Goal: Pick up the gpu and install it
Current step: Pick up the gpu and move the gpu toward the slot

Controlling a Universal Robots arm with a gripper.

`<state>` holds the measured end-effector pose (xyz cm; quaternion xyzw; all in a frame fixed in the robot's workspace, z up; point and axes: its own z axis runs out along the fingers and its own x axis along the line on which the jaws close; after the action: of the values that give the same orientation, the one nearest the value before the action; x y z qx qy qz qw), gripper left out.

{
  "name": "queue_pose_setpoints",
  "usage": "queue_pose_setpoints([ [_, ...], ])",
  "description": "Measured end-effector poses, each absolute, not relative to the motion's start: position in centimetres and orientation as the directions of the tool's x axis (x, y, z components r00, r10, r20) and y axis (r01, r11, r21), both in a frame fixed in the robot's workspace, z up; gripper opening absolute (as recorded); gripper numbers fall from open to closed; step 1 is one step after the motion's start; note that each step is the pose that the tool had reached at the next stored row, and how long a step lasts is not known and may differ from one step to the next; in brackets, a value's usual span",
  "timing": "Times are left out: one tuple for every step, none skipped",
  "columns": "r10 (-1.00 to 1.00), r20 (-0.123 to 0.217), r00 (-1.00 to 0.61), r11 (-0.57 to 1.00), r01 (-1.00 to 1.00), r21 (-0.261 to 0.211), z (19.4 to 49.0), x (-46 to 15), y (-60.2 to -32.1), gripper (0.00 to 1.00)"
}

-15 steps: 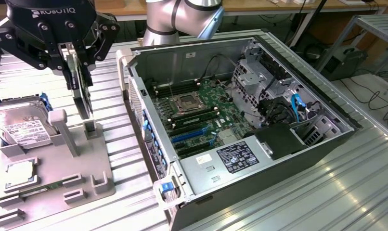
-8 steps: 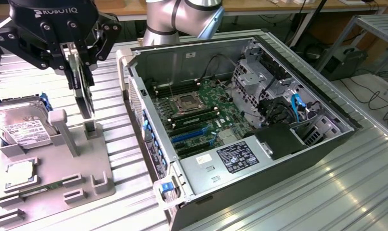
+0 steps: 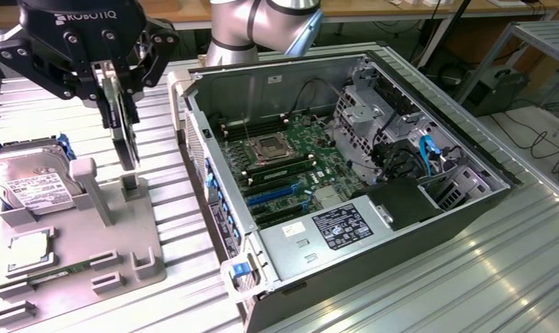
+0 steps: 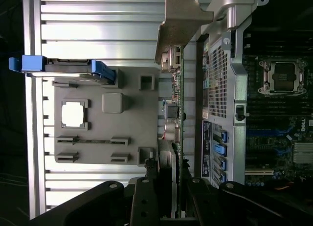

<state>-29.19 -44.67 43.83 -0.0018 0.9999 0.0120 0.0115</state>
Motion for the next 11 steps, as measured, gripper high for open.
queue_pose_setpoints([
  [-0.003, -0.023, -1.000, 1.000, -0.004, 0.024, 43.83, -29.15, -44.67, 0.27],
  [-0.003, -0.023, -1.000, 1.000, -0.004, 0.024, 43.83, -29.11, -44.68, 0.27],
  [-0.003, -0.023, -1.000, 1.000, -0.004, 0.024, 43.83, -29.05, -44.68, 0.27],
  [-0.003, -0.023, -1.000, 1.000, -0.004, 0.024, 43.83, -28.99, -44.68, 0.27],
  [-0.003, -0.023, -1.000, 1.000, -0.004, 0.024, 43.82, -28.93, -44.68, 0.27],
  [-0.003, -0.023, -1.000, 1.000, -0.004, 0.024, 43.83, -28.88, -44.68, 0.27],
  [-0.003, -0.023, -1.000, 1.000, -0.004, 0.024, 43.83, -28.83, -44.68, 0.27],
  [-0.003, -0.023, -1.000, 1.000, -0.004, 0.024, 43.83, -28.77, -44.67, 0.27],
  [-0.003, -0.023, -1.000, 1.000, -0.004, 0.024, 43.83, -28.70, -44.67, 0.27],
  [-0.003, -0.023, -1.000, 1.000, -0.004, 0.024, 43.83, -28.64, -44.67, 0.27],
  [-0.003, -0.023, -1.000, 1.000, -0.004, 0.024, 43.83, -28.59, -44.67, 0.27],
])
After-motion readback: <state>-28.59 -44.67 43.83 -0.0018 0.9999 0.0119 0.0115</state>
